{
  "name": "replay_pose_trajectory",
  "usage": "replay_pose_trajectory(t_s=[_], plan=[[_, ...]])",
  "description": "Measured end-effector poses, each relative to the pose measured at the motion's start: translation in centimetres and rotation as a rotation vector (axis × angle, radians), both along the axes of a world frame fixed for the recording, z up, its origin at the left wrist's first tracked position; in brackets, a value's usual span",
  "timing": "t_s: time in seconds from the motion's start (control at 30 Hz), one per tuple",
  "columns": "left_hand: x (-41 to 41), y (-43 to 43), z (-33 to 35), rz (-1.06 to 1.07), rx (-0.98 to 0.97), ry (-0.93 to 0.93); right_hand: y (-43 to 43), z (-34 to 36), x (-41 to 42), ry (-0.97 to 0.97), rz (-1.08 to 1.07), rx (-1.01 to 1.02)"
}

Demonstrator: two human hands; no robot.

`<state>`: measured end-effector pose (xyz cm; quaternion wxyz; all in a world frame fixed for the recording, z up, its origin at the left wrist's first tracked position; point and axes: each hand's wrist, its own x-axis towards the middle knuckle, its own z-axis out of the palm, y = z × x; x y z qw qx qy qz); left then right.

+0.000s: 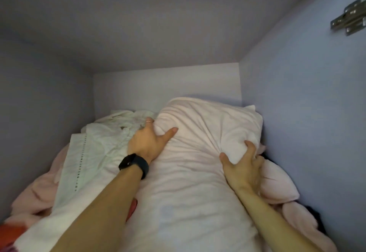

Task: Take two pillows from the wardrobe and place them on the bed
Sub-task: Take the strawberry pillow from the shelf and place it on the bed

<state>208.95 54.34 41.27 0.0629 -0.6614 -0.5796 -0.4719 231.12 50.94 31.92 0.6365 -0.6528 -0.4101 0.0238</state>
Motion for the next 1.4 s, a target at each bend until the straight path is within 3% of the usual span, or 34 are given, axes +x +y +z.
replay_pose_trajectory(t_s=[0.2,0.43,0.53,0.67,0.93,1.1,1.4], plan=[[-3.3,-8.2,3.9,-0.056,0.156,-0.132,-5.4,5.8,-1.1,-0.098,0.039,0.129],[-11.2,-17.7,0.7,-0.176,-0.002,-0.415,-15.4,7.1,-5.1,-0.233,0.208,0.25],[-14.2,-21.7,-3.7,-0.133,-0.062,-0.491,-18.2,3.0,-8.0,-0.207,0.306,0.311],[-16.4,-28.3,-10.9,-0.05,-0.044,-0.446,-21.2,-4.0,-11.8,-0.192,0.455,0.293],[-18.7,-40.3,-23.3,0.332,-0.153,-0.422,-27.8,-16.5,-16.2,-0.189,0.71,0.215],[-18.0,-47.2,-33.0,0.492,-0.328,-0.516,-32.5,-25.3,-16.6,-0.161,0.881,0.051],[-14.3,-61.3,-47.0,0.76,-0.669,-0.565,-40.1,-39.1,-16.2,-0.274,1.177,-0.433]])
